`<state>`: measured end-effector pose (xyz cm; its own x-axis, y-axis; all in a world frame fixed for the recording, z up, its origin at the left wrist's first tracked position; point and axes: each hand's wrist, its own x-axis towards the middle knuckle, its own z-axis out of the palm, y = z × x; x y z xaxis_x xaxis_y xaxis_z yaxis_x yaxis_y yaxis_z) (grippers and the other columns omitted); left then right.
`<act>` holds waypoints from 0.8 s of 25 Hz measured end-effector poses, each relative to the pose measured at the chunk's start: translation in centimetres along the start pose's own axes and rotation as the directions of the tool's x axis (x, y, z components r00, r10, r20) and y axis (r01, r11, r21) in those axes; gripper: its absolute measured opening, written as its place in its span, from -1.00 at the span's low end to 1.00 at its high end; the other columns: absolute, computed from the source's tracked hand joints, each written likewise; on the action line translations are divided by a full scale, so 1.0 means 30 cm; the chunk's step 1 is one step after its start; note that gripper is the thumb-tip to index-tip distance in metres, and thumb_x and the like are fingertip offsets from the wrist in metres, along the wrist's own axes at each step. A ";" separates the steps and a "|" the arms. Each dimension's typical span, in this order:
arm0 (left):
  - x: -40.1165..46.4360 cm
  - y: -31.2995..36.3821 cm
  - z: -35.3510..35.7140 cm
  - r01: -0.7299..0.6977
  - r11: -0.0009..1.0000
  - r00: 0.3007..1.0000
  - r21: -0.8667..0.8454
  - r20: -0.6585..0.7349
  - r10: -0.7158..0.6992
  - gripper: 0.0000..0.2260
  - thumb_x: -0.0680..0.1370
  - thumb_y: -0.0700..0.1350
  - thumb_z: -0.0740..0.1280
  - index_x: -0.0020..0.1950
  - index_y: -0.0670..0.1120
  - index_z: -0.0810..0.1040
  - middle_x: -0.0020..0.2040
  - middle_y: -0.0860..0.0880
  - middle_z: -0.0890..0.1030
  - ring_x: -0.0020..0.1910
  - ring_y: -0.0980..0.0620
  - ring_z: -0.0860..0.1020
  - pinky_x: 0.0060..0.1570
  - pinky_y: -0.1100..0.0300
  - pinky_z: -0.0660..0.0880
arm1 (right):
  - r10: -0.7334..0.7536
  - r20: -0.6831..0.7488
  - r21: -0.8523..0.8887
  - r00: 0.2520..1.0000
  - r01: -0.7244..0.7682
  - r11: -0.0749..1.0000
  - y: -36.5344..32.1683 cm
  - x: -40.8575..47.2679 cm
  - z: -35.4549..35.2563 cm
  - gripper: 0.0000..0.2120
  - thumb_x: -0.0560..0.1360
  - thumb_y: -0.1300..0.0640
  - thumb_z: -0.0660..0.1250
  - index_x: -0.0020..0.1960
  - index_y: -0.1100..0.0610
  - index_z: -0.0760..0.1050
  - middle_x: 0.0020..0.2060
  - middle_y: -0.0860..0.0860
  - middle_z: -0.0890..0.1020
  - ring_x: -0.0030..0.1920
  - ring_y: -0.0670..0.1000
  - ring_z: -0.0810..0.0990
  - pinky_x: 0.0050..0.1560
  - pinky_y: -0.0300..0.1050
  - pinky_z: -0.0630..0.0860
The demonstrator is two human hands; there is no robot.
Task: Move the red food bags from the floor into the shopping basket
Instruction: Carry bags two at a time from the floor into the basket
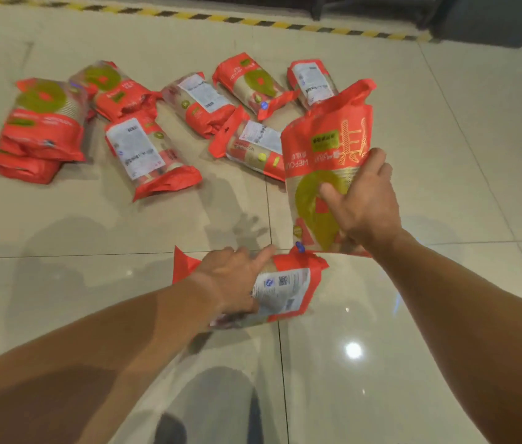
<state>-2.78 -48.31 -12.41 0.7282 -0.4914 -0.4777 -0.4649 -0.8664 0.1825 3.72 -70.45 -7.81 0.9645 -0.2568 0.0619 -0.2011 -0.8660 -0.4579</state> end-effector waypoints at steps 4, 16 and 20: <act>-0.367 -0.026 -0.351 0.158 0.982 0.985 0.099 -0.091 -0.150 -0.20 0.53 0.14 0.29 0.53 0.32 -0.25 0.21 -0.18 0.38 0.08 -0.17 0.46 -0.05 0.01 0.40 | -0.036 -0.005 0.007 0.999 0.036 0.999 -0.404 -0.008 -0.400 -0.22 0.45 -0.21 0.43 0.44 0.13 0.14 0.20 0.10 0.43 0.09 0.23 0.56 -0.06 0.09 0.46; -1.748 -0.016 -1.699 0.709 0.644 0.520 -0.289 -0.404 -0.753 -0.32 0.60 0.19 0.16 0.53 0.32 -0.26 0.26 -0.11 0.27 0.05 -0.19 0.45 -0.07 -0.04 0.47 | -0.530 0.191 -0.057 0.826 0.549 0.834 -1.645 -0.227 -1.749 -0.20 0.53 -0.22 0.30 0.60 -0.26 -0.10 0.48 0.07 0.26 0.33 0.25 0.41 0.15 0.17 0.48; -2.153 0.045 -1.986 0.724 0.509 0.315 -0.465 -0.433 -0.844 -0.35 0.61 0.15 0.18 0.55 0.32 -0.18 0.26 -0.16 0.29 0.09 -0.25 0.43 0.04 -0.10 0.47 | -0.672 0.218 -0.030 0.708 0.693 0.721 -1.968 -0.428 -2.031 -0.18 0.46 -0.22 0.34 0.59 -0.26 -0.02 0.45 0.06 0.31 0.32 0.23 0.44 0.13 0.16 0.49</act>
<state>-20.43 -23.06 69.88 0.8402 0.5381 0.0675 0.5251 -0.8383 0.1466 -7.20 -42.16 72.45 0.8553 0.4936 0.1576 0.5182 -0.8145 -0.2608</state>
